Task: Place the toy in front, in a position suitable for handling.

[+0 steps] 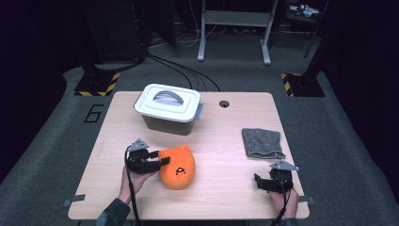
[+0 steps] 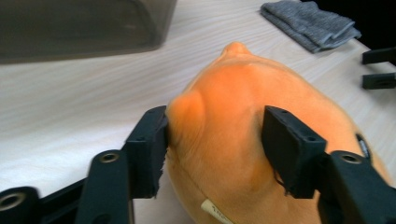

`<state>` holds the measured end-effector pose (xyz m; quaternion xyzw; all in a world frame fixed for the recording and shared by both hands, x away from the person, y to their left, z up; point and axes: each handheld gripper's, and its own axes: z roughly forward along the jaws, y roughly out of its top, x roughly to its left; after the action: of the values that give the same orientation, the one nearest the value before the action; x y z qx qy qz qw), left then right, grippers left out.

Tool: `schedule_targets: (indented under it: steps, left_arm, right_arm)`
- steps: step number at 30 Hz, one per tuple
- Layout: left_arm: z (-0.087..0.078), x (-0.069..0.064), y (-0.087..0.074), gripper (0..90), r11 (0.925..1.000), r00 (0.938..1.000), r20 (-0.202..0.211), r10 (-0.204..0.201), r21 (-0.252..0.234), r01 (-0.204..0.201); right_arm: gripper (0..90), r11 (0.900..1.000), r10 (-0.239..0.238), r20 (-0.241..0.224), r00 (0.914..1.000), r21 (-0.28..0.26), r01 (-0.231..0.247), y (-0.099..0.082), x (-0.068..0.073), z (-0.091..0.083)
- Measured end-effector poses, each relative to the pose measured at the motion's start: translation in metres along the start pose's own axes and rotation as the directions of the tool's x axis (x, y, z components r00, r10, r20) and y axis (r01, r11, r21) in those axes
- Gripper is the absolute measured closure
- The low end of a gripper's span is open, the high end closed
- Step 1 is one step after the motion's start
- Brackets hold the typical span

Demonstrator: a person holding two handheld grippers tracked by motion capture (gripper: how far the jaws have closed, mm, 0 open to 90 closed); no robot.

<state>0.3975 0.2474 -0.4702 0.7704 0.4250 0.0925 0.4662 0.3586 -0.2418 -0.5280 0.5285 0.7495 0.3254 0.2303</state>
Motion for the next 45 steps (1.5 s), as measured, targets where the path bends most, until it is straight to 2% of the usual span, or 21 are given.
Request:
schedule_targets:
  steps: [5,7,8,9,12,14,16,17,20,21,22,24,26,29,32,35,36,39,42,43,45]
  left_arm:
    - [0.0,0.007,0.007,29.8,0.9985,0.999,-0.014,0.042,0.035,-0.041]
    - [-0.002,0.01,0.015,27.4,0.9943,0.9959,-0.013,0.09,0.059,-0.089]
    - [-0.003,0.01,0.017,24.8,0.9928,0.9947,-0.016,0.102,0.066,-0.1]
    - [-0.003,0.011,0.02,22.7,0.9898,0.993,0.007,0.118,0.08,-0.118]
    - [-0.002,0.011,0.025,16.8,0.9841,0.9897,-0.003,0.143,0.106,-0.142]
    - [0.003,0.01,0.03,14.7,0.9666,0.9777,0.009,0.21,0.148,-0.209]
    - [0.008,0.009,0.031,14.4,0.9568,0.9711,0.031,0.237,0.166,-0.239]
    - [0.008,0.009,0.031,14.0,0.9568,0.9711,0.031,0.237,0.166,-0.239]
    - [0.016,0.004,0.031,14.5,0.936,0.9549,0.058,0.291,0.189,-0.297]
    - [0.016,0.004,0.031,15.4,0.936,0.9549,0.058,0.291,0.189,-0.297]
    - [0.018,0.002,0.031,15.4,0.9329,0.9506,0.075,0.301,0.183,-0.31]
    - [0.021,0.0,0.031,23.3,0.9154,0.9375,0.107,0.331,0.204,-0.347]
    - [0.024,-0.002,0.03,28.5,0.9074,0.9284,0.131,0.348,0.202,-0.368]
    - [0.025,-0.003,0.029,34.8,0.9042,0.9263,0.143,0.349,0.209,-0.373]
    - [0.026,-0.002,0.028,41.0,0.8938,0.9186,0.172,0.356,0.224,-0.388]
    - [0.026,-0.001,0.027,52.0,0.8915,0.9168,0.174,0.359,0.226,-0.392]
    - [0.025,-0.001,0.025,55.2,0.8874,0.911,0.193,0.364,0.225,-0.403]
    - [0.024,0.0,0.024,60.5,0.8918,0.9114,0.195,0.362,0.212,-0.4]
    - [0.02,0.001,0.02,68.1,0.911,0.9189,0.204,0.337,0.175,-0.373]
    - [0.02,0.001,0.02,69.3,0.911,0.9189,0.204,0.337,0.175,-0.373]
    - [0.016,0.001,0.019,70.9,0.9226,0.9249,0.197,0.326,0.148,-0.356]
  right_arm:
    - [11.6,1.0,-0.002,0.0,1.0,-0.001,0.002,0.0,0.0,0.0]
    - [11.6,1.0,-0.003,-0.001,1.0,-0.001,0.003,0.0,0.0,0.0]
    - [11.6,1.0,-0.003,-0.001,1.0,-0.001,0.003,0.0,0.0,0.0]
    - [11.6,1.0,-0.002,-0.001,1.0,0.0,0.002,0.0,0.0,0.0]
    - [11.6,1.0,-0.002,0.0,1.0,-0.001,0.002,0.0,0.0,0.0]
    - [11.5,1.0,-0.003,-0.001,1.0,-0.001,0.003,0.0,0.0,0.0]
    - [11.6,1.0,-0.003,-0.001,1.0,-0.001,0.003,0.0,0.0,0.0]
    - [11.6,1.0,-0.003,-0.001,1.0,-0.001,0.003,0.0,0.0,0.0]
    - [11.6,1.0,-0.003,-0.001,1.0,-0.001,0.003,0.0,0.0,0.0]
    - [11.6,1.0,-0.003,-0.001,1.0,-0.001,0.003,0.0,0.0,0.0]
    - [11.6,1.0,-0.003,-0.001,1.0,-0.001,0.003,0.0,0.0,0.0]
    - [11.6,1.0,0.0,-0.002,1.0,0.0,0.0,0.0,0.0,0.0]
    - [11.7,1.0,0.0,-0.001,1.0,0.0,0.0,0.0,0.0,0.0]
    - [11.8,1.0,0.0,-0.001,1.0,0.0,0.0,0.0,0.0,0.0]
    - [11.9,1.0,-0.001,-0.001,1.0,-0.001,0.001,0.0,0.0,0.0]
    - [12.0,1.0,-0.001,0.0,1.0,-0.002,0.001,0.0,0.0,0.0]
    - [12.0,1.0,-0.001,-0.001,1.0,-0.002,0.001,0.0,0.0,0.0]
    - [12.1,1.0,-0.004,-0.001,1.0,-0.001,0.004,0.0,0.0,0.0]
    - [12.1,1.0,-0.004,-0.002,1.0,-0.001,0.004,0.0,0.0,0.0]
    - [12.1,1.0,-0.004,-0.002,1.0,-0.001,0.004,0.0,0.0,0.0]
    - [12.1,1.0,-0.004,-0.001,1.0,0.0,0.004,0.0,0.0,0.0]
